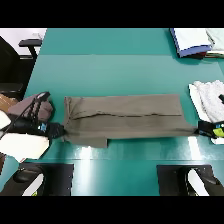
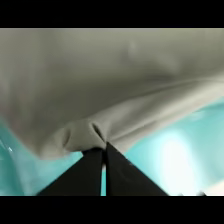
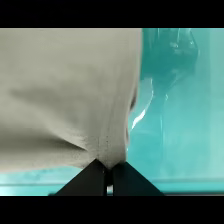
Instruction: Fold the shirts.
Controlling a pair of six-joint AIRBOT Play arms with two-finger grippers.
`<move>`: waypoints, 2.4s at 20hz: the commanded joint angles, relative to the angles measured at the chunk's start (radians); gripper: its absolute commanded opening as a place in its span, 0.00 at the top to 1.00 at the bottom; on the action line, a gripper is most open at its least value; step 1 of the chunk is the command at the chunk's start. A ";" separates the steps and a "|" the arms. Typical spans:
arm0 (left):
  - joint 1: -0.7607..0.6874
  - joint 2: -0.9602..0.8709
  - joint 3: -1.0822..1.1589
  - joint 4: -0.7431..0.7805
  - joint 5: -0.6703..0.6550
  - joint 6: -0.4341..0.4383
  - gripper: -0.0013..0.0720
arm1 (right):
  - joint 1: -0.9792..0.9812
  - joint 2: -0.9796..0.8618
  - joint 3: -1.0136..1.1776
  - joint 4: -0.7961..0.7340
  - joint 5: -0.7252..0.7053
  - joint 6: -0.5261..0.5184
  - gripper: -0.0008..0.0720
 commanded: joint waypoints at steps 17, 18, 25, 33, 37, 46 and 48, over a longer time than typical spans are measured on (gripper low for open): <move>0.000 -0.527 0.384 0.027 0.360 0.095 0.25 | -0.023 -0.681 0.550 0.317 -0.100 -0.163 0.29; 0.000 -0.527 0.385 0.000 0.350 0.095 0.36 | -0.066 -0.681 0.540 0.319 -0.084 -0.180 0.29; -0.058 -0.528 0.384 -0.127 0.390 0.098 0.94 | -0.211 -0.773 0.375 0.366 -0.091 -0.294 0.29; -0.324 -0.671 0.404 -0.159 0.579 -0.032 0.95 | -0.048 -0.883 0.376 0.517 -0.169 -0.340 0.85; -0.380 -0.833 0.550 -0.160 0.524 -0.032 0.95 | -0.034 -0.832 0.505 0.529 -0.034 -0.342 0.96; -0.488 -1.108 0.797 -0.178 0.472 -0.033 0.95 | 0.198 -0.533 0.727 0.806 -0.009 -0.262 0.96; -0.502 -1.131 0.804 -0.175 0.453 -0.033 0.95 | 0.262 -0.505 0.766 0.806 -0.033 -0.240 0.97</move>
